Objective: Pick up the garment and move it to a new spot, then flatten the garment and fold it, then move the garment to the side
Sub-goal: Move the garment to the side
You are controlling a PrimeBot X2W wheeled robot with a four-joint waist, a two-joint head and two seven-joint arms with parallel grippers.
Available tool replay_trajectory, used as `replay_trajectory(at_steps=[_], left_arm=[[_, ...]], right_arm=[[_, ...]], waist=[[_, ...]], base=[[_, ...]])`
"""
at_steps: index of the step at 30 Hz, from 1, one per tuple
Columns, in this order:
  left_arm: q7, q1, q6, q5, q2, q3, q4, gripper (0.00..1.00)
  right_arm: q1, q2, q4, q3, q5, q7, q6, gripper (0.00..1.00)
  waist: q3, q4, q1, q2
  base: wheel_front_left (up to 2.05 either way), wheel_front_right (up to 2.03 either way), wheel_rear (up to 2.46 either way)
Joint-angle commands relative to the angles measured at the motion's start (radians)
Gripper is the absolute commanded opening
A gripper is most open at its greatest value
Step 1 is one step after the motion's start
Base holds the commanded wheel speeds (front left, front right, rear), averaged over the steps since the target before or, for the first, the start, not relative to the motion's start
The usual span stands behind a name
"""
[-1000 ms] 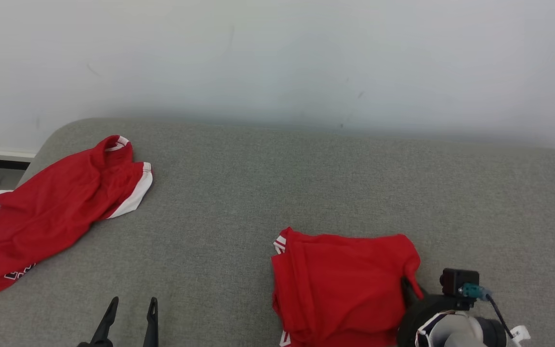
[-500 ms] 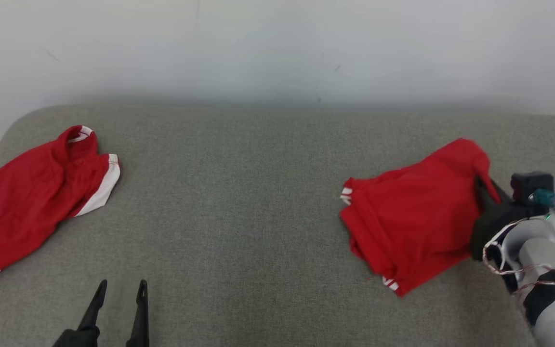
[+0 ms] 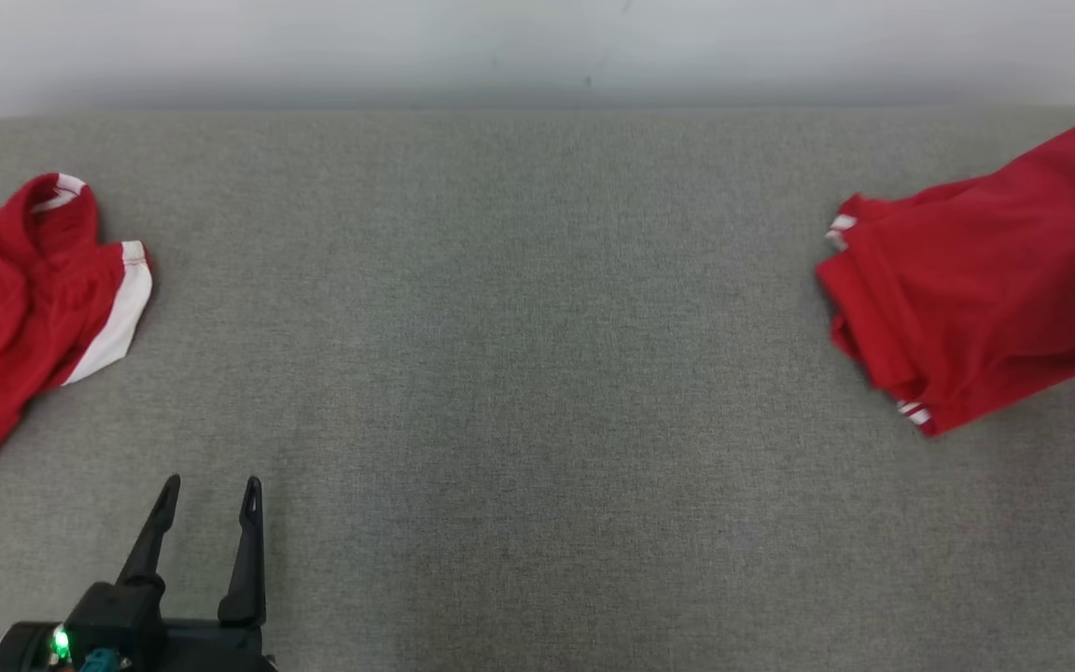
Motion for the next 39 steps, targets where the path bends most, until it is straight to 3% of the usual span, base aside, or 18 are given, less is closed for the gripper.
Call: replay_trajectory(at_steps=[1, 11, 17, 18, 19, 25, 31, 39], left_arm=[[-0.003, -0.014, 0.001, -0.011, 0.005, 0.000, -0.004, 1.00], [-0.003, -0.040, 0.001, -0.019, 0.029, -0.009, -0.006, 1.00], [-0.003, -0.045, 0.001, -0.022, 0.034, 0.002, -0.011, 1.00], [-0.003, -0.045, 0.001, -0.022, 0.034, 0.003, -0.011, 1.00], [-0.003, -0.045, 0.001, -0.021, 0.034, 0.004, -0.009, 1.00], [-0.003, -0.037, 0.001, -0.018, 0.025, 0.007, 0.006, 1.00], [-0.003, 0.012, 0.001, -0.003, 0.003, 0.028, 0.011, 1.00], [-0.003, 0.074, 0.001, 0.013, -0.018, 0.036, 0.016, 1.00]], right_arm=[[-0.009, -0.010, 0.004, -0.003, -0.005, 0.001, -0.003, 0.00], [-0.064, -0.092, 0.038, -0.019, -0.047, 0.020, -0.003, 0.00], [-0.087, -0.095, 0.049, -0.036, -0.075, 0.028, -0.003, 0.00], [-0.092, -0.097, 0.051, -0.044, -0.082, 0.029, -0.003, 0.14], [-0.097, -0.100, 0.052, -0.050, -0.091, 0.027, -0.003, 1.00], [-0.090, -0.089, 0.058, -0.111, -0.120, -0.002, -0.003, 1.00], [-0.040, -0.001, 0.023, -0.219, -0.103, -0.060, -0.003, 1.00], [0.213, 0.129, -0.293, -0.344, -0.145, -0.062, -0.003, 1.00]], waist=[[0.021, -0.009, -0.0002, -0.0002], [0.058, 0.003, -0.0002, -0.0002], [0.070, -0.002, -0.0002, -0.0002], [0.071, -0.004, -0.0002, -0.0002], [0.072, -0.005, -0.0002, -0.0002], [0.040, -0.011, -0.0002, -0.0002], [-0.033, -0.026, -0.0002, -0.0002], [-0.145, -0.012, -0.0002, -0.0002]], base=[[0.00, 0.00, 0.00], [0.00, 0.00, 0.00], [0.00, 0.00, 0.00], [0.00, 0.00, 0.00], [0.00, 0.00, 0.00], [0.00, 0.00, 0.00], [0.00, 0.00, 0.00], [0.00, 0.00, 0.00]])
